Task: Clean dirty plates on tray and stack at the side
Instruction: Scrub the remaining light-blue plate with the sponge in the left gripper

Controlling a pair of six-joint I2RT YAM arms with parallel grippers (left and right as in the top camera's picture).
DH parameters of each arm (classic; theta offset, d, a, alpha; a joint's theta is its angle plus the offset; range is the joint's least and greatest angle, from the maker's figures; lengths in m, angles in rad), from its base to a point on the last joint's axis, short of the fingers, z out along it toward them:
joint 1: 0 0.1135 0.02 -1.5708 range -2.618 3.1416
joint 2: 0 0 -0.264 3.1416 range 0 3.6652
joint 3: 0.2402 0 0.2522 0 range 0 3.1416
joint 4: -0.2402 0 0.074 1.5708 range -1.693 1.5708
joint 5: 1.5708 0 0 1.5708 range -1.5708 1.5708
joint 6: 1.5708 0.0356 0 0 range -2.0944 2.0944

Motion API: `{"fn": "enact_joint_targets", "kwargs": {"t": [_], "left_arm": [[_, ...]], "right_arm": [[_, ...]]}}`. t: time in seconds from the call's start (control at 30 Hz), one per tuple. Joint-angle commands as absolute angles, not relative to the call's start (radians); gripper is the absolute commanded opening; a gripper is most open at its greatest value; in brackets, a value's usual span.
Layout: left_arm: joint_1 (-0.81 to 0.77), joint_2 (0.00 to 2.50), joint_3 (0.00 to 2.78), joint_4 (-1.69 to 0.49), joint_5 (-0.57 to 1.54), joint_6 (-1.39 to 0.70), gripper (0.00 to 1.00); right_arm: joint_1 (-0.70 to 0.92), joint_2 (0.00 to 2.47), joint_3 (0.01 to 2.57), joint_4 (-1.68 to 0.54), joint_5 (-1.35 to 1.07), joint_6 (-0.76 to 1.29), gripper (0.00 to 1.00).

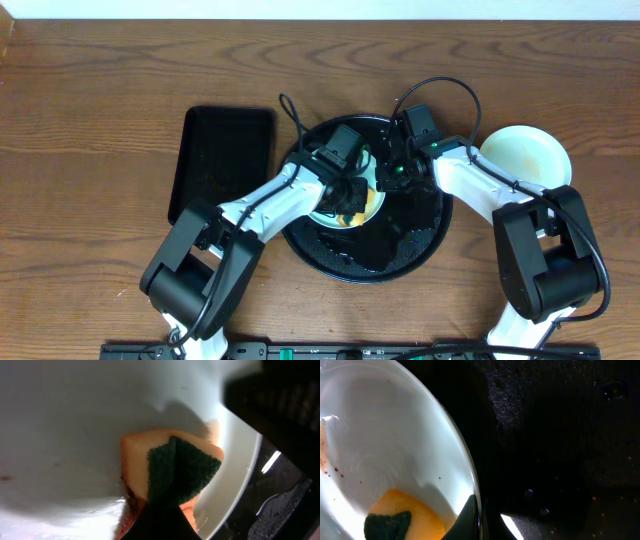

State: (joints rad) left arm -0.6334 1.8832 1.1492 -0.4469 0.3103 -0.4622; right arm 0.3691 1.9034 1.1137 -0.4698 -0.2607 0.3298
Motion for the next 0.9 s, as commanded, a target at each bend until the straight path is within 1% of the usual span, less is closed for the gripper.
{"fn": "enact_joint_targets", "kwargs": {"t": [0.0,0.07,0.2,0.33,0.47,0.53,0.6,0.73,0.87], "left_arm": [[-0.628,1.914,1.136,-0.459,0.223,-0.442,0.08],[-0.579,1.914,1.136,-0.456,0.141,-0.442,0.08],[-0.479,1.914,1.136,-0.455,0.049,-0.442,0.08],[-0.386,1.914,1.136,-0.455,0.016,-0.442,0.07],[-0.326,1.911,1.137,-0.460,0.014,-0.442,0.07],[-0.314,1.897,1.139,-0.471,0.028,-0.437,0.07],[-0.313,1.871,1.139,-0.475,0.103,-0.403,0.07],[-0.313,1.792,1.139,-0.477,0.265,-0.400,0.08],[-0.311,1.712,1.139,-0.489,0.276,-0.399,0.08]], "right_arm": [[0.374,1.915,1.103,-0.495,-0.213,0.336,0.01],[0.374,1.915,1.103,-0.498,-0.213,0.336,0.01],[0.374,1.915,1.103,-0.503,-0.213,0.336,0.01],[0.374,1.915,1.103,-0.507,-0.213,0.336,0.01],[0.374,1.915,1.103,-0.510,-0.213,0.336,0.01],[0.374,1.915,1.103,-0.513,-0.211,0.336,0.01],[0.374,1.915,1.103,-0.517,-0.205,0.336,0.01],[0.374,1.915,1.103,-0.517,-0.187,0.336,0.01],[0.373,1.915,1.103,-0.518,-0.162,0.337,0.01]]}}
